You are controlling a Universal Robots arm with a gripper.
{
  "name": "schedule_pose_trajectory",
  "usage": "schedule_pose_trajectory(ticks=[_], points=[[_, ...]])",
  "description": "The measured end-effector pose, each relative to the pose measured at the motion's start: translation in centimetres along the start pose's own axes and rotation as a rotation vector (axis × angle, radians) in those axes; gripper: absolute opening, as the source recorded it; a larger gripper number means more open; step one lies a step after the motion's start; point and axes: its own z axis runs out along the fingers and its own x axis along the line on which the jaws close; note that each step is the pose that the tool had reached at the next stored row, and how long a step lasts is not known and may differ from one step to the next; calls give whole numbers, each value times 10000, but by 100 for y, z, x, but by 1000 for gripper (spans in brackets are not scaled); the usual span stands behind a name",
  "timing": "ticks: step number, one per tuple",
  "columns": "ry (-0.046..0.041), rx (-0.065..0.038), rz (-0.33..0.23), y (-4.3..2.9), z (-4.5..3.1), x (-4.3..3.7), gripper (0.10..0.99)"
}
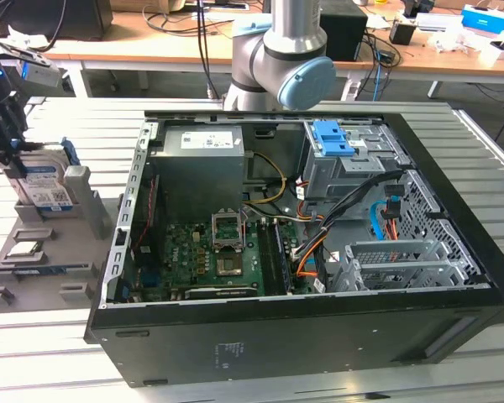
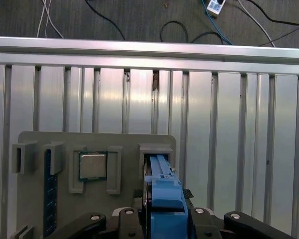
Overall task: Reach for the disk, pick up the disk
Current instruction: 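Pick up the disk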
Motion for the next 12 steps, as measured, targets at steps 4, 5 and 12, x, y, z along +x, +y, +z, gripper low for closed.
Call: schedule_pose_trajectory(ticks=[4,5,12], points=[[0,-1,0,0,-2,-1,373],[0,0,0,0,-2,-2,373],[5,0,1,0,-4,-5,373]])
